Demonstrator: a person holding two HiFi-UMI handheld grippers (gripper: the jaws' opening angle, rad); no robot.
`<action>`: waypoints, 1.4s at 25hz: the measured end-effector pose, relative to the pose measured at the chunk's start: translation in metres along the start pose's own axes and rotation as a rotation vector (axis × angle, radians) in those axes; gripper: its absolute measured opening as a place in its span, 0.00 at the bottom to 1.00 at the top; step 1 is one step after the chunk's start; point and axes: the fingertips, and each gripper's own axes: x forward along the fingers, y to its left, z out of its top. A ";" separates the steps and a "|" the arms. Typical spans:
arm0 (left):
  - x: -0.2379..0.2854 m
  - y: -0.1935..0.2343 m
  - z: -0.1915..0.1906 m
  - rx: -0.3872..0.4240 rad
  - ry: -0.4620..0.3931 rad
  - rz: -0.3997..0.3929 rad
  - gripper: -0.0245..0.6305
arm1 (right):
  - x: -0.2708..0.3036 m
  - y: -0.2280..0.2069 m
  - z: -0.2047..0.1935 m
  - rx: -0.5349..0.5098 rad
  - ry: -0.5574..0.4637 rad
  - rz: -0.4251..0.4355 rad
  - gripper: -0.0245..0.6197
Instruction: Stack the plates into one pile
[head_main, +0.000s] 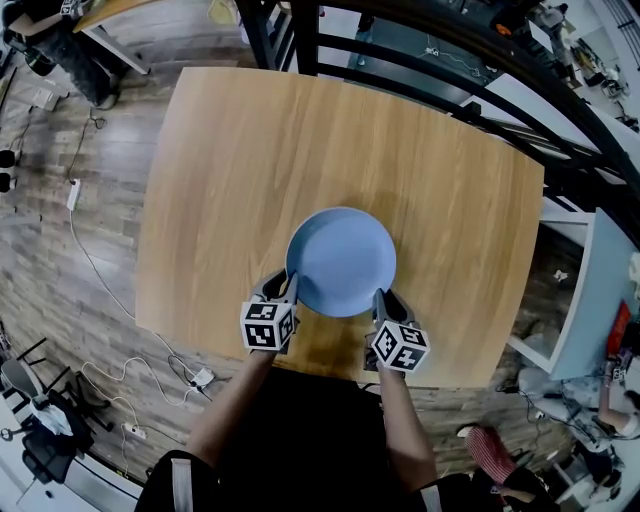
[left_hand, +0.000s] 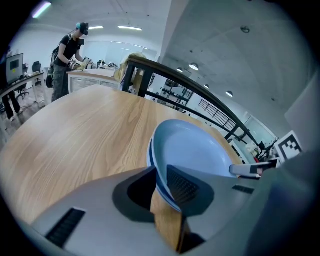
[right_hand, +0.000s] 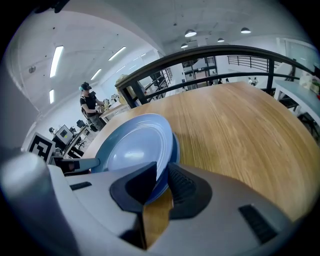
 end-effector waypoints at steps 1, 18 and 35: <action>0.001 0.001 0.000 -0.002 0.002 0.000 0.16 | 0.001 0.000 0.000 0.001 0.002 -0.001 0.17; 0.003 -0.001 -0.001 0.027 0.014 -0.002 0.18 | 0.013 -0.006 -0.008 0.011 0.040 -0.015 0.18; 0.004 -0.003 -0.005 0.043 0.024 -0.021 0.22 | 0.008 -0.003 -0.009 -0.033 0.025 -0.013 0.29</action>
